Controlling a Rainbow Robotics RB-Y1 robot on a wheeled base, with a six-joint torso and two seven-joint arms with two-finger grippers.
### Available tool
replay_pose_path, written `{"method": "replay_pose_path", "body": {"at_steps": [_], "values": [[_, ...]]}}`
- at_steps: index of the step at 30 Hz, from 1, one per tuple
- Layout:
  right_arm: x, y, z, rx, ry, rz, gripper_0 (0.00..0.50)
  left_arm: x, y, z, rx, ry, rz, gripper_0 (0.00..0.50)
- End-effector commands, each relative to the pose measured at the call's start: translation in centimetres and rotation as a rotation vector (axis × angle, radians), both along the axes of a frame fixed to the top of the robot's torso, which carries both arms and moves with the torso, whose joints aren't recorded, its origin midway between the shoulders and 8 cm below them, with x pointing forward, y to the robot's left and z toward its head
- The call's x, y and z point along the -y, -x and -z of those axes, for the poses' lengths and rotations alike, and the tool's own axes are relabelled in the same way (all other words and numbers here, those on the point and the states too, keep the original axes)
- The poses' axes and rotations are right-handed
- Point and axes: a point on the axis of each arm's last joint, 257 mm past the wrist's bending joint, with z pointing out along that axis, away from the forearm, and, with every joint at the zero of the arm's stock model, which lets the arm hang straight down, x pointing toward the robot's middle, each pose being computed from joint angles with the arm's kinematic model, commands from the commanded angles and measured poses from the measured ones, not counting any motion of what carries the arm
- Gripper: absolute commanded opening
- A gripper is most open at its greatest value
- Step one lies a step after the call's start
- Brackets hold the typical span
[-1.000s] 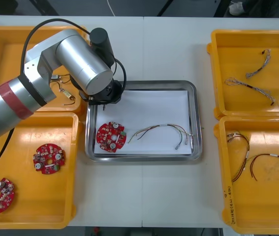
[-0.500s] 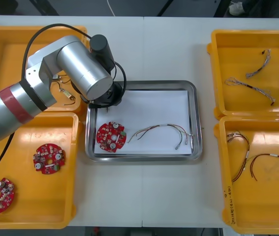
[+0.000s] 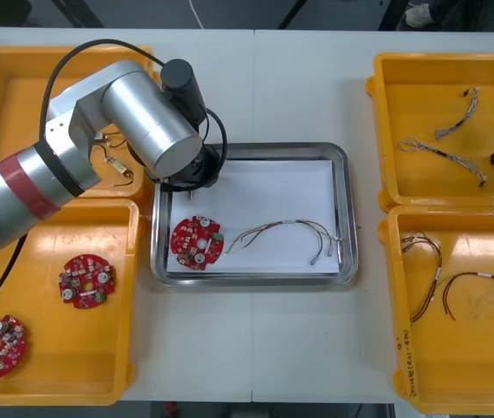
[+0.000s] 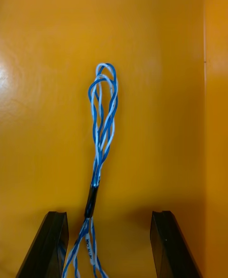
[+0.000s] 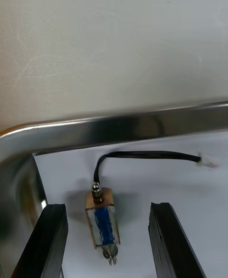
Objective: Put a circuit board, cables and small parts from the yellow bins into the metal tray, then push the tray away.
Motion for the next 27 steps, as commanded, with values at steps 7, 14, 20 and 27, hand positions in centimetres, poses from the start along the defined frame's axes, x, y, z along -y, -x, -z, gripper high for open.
{"method": "replay_pose_path", "body": {"at_steps": [7,14,20,27], "values": [[-0.4,-1.1,-1.2,0.018,0.034,-0.042,0.500,1.0,1.7,-6.8,0.040,0.080,-0.043,0.500],[-1.3,-0.3,-0.2,-0.023,-0.017,-0.035,0.500,-1.7,2.9,-10.4,0.015,0.070,-0.008,0.500],[-1.4,0.3,0.2,-0.049,-0.022,-0.034,0.500,-4.7,3.5,-12.6,-0.016,0.054,0.016,0.500],[-1.2,1.0,1.0,-0.078,-0.017,-0.027,0.500,-9.3,4.2,-14.8,-0.054,0.014,0.049,0.500]]}}
